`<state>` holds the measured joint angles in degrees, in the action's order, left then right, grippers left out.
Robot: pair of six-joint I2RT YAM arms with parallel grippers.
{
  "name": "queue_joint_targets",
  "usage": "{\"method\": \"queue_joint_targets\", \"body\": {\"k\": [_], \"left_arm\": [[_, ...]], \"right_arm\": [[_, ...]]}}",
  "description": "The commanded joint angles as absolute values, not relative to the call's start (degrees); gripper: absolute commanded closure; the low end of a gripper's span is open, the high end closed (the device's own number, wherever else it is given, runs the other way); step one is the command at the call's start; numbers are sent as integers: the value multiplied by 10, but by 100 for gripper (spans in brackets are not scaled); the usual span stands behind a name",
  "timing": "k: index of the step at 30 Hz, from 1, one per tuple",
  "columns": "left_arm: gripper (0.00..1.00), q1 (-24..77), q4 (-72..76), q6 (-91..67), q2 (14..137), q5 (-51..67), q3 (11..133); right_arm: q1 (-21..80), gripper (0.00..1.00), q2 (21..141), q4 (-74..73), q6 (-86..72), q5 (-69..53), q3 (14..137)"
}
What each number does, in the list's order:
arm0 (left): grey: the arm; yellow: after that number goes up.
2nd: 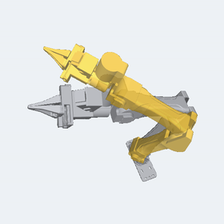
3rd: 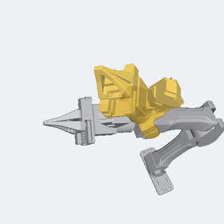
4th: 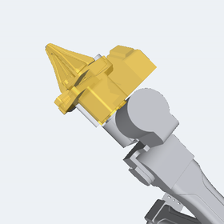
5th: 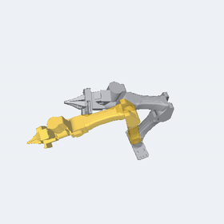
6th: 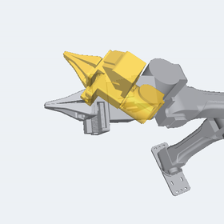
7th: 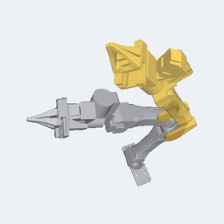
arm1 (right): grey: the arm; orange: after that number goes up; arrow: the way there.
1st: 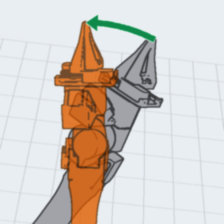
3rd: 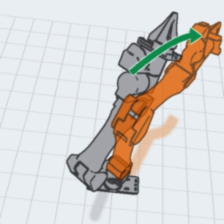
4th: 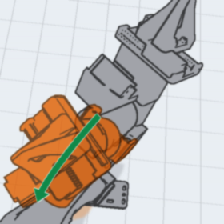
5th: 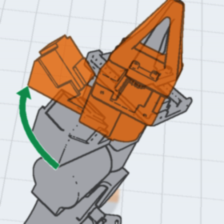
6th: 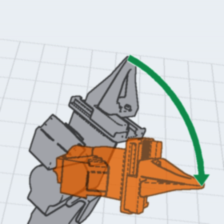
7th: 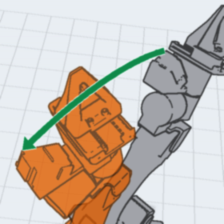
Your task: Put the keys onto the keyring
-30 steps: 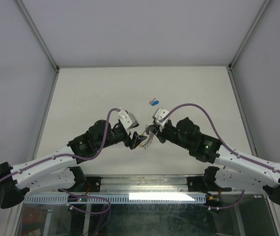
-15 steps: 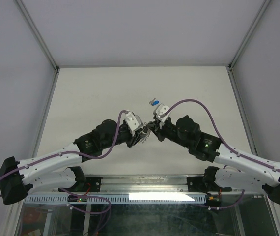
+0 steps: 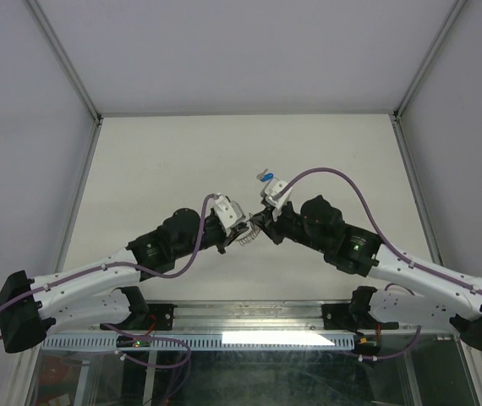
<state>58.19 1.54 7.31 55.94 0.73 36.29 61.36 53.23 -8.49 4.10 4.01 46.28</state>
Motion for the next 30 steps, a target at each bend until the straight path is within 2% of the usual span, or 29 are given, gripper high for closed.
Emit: {"method": "queue_joint_targets", "body": {"k": [1,8,16,19,24,30], "left_arm": [[100,588,74,70,540,33,344],[100,588,99,55,535,48,329],[100,588,160,26,491,42,289],[100,588,168,19,469,33,281],[100,588,199,8,432,27,258],[100,588,256,30,391,52,224]], "right_arm": [[617,87,528,-40,27,-10,503],[618,74,505,11,3,-54,477],[616,71,458,-77,-12,92,488],[616,70,449,-122,-25,100,500],[616,67,412,-94,-15,75,471],[616,67,359,6,117,-61,413]]}}
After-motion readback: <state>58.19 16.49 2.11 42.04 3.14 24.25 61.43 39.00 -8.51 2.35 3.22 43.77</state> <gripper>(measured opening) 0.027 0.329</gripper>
